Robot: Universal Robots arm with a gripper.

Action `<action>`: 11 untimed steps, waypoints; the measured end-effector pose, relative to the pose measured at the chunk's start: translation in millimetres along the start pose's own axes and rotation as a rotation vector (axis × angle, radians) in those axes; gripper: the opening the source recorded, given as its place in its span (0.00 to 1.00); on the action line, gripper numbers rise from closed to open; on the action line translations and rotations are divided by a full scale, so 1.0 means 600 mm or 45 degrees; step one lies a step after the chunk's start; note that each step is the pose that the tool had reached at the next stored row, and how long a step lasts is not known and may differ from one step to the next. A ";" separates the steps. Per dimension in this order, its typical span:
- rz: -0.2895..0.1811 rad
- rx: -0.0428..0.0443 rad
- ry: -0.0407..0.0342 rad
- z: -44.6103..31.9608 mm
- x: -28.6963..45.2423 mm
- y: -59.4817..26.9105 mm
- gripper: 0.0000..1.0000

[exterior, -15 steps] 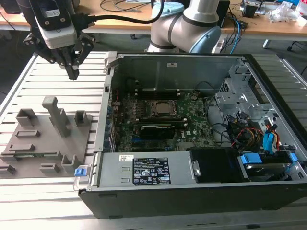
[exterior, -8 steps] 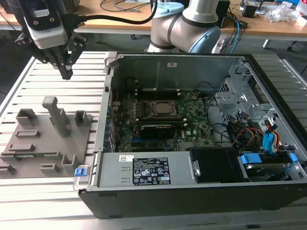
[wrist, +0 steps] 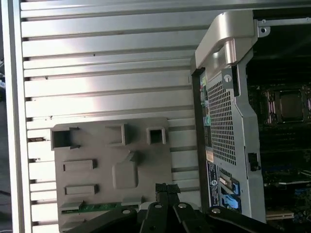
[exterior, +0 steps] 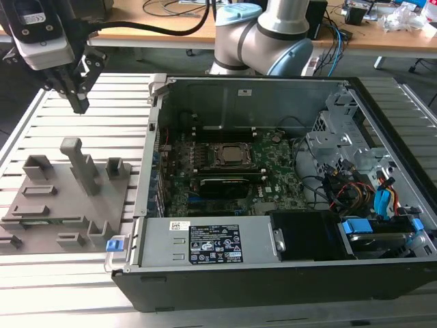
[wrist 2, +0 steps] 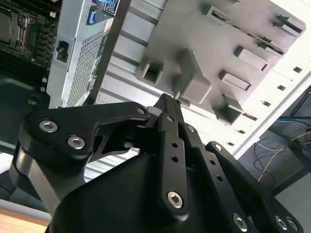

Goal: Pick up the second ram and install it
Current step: 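Reach for the second ram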

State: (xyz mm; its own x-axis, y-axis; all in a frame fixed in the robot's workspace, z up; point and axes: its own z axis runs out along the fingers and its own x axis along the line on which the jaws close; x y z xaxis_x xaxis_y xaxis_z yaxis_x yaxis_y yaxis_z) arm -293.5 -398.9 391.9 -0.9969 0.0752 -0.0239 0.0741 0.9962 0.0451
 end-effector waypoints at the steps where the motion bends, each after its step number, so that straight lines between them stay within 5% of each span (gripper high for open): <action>1: 0.000 0.000 -0.0001 0.000 0.004 0.000 0.11; 11: 0.000 0.000 0.0000 0.000 0.037 -0.003 0.11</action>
State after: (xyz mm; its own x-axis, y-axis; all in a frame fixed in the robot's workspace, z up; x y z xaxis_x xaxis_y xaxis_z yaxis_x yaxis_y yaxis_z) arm -315.8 -398.9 391.4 -0.9969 0.0752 -0.0239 0.0741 0.9962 0.0451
